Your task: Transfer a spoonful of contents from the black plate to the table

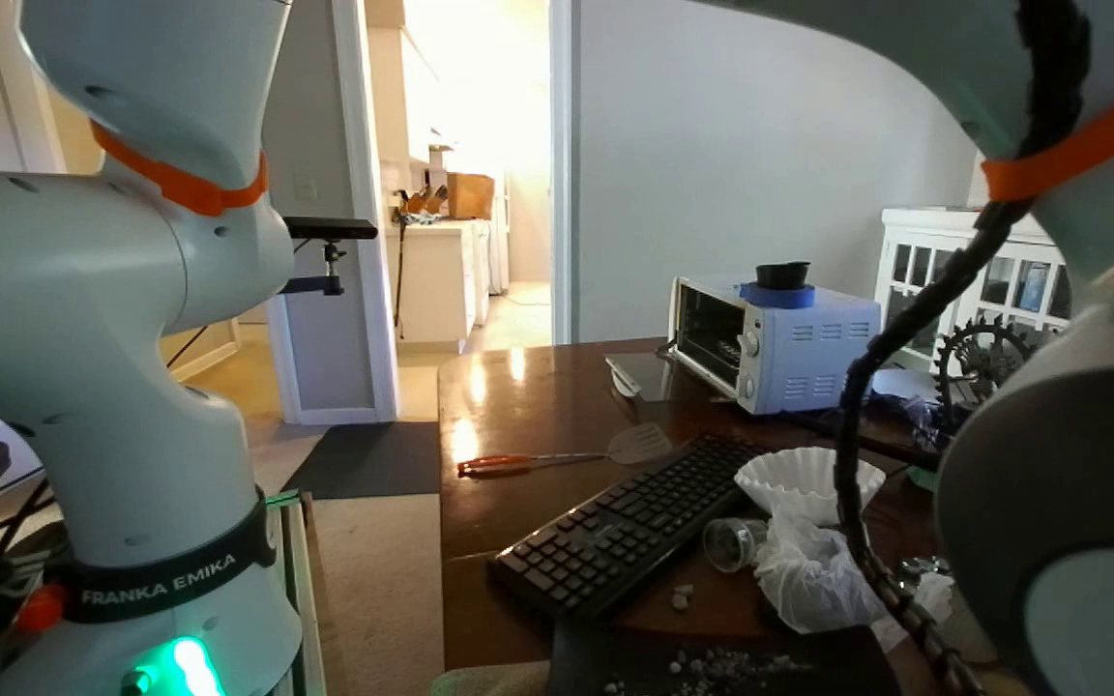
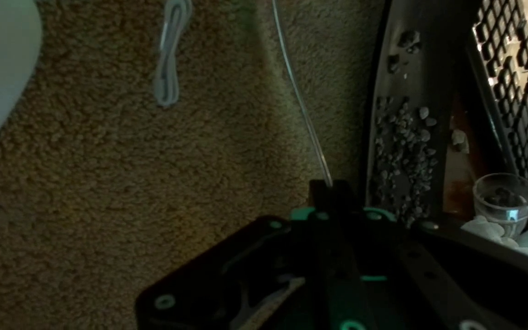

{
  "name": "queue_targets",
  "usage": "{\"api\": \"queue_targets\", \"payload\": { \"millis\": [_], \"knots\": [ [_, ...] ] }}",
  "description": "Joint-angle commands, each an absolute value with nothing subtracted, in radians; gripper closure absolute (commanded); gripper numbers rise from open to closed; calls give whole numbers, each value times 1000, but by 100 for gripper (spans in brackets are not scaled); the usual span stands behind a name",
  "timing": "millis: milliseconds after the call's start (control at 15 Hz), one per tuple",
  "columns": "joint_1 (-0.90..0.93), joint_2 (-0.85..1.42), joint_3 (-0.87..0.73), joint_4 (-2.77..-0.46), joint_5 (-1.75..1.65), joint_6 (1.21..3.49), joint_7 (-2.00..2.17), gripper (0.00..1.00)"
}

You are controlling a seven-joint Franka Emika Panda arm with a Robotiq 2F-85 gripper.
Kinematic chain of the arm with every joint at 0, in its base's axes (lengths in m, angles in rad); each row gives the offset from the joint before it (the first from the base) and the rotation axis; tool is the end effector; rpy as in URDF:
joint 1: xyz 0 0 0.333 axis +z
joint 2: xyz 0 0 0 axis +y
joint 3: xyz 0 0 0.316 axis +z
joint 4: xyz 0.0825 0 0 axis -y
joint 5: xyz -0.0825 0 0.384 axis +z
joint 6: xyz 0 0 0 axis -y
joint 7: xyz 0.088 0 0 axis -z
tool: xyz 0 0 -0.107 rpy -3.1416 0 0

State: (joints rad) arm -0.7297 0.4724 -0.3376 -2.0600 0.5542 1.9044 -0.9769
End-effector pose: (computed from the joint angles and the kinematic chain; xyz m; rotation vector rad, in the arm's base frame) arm 0.2829 -0.4429 0.1851 -2.4463 0.5533 0.0527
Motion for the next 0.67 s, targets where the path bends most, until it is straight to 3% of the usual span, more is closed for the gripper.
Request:
{"api": "queue_targets", "payload": {
  "millis": [0,67,200,600],
  "knots": [
    [-754,500,-309,-2041,527,1939,-974,98],
    [-755,501,-305,-2044,528,1950,-975,98],
    [-757,504,-297,-2046,530,1966,-975,65],
    [-748,433,-290,-2088,500,2011,-990,22]
  ]
}}
